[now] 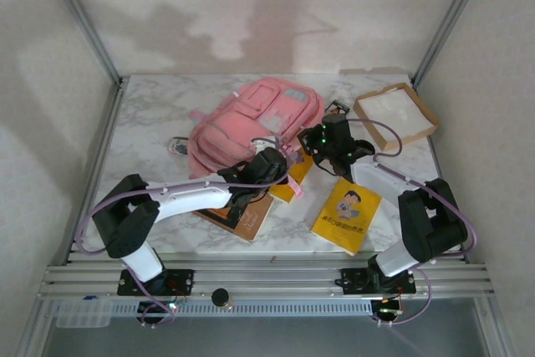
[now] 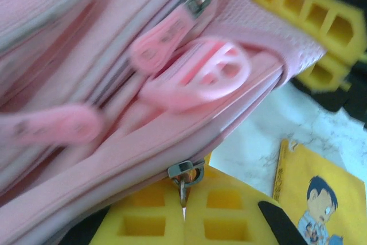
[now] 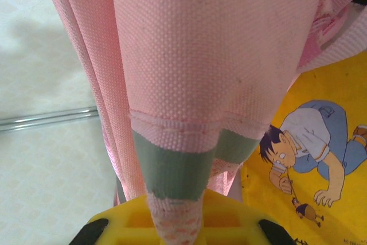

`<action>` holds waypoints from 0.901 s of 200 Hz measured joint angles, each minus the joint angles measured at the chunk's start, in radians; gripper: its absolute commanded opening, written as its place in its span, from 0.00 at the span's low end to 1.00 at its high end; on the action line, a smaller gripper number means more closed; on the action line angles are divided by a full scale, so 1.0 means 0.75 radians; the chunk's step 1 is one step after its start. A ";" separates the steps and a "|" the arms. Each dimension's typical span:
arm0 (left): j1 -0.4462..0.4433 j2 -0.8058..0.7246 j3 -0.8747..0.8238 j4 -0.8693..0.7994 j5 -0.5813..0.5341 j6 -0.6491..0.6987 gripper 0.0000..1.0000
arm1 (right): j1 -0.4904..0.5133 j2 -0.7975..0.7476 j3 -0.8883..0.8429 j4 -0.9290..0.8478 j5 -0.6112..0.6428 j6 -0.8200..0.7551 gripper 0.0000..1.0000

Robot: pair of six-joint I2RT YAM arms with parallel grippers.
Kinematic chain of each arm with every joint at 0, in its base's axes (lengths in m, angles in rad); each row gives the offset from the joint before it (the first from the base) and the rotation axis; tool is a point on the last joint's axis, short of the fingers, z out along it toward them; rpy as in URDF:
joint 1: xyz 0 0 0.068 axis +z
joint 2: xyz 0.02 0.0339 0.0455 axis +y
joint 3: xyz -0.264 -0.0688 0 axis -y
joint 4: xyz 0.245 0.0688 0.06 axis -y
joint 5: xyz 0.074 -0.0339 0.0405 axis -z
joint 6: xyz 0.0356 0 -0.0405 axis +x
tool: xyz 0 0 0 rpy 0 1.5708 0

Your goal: Pack books, pencil case, and school supplies into a backpack

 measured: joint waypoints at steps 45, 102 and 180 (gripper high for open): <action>0.023 -0.161 -0.077 -0.171 0.050 -0.023 0.00 | -0.037 0.040 0.047 -0.022 -0.038 -0.046 0.00; 0.053 -0.359 -0.155 -0.375 0.081 -0.010 0.00 | -0.107 0.201 0.199 -0.066 -0.123 -0.121 0.00; 0.058 -0.229 -0.077 -0.378 0.148 0.013 0.00 | -0.160 0.171 0.225 -0.178 -0.123 -0.334 0.73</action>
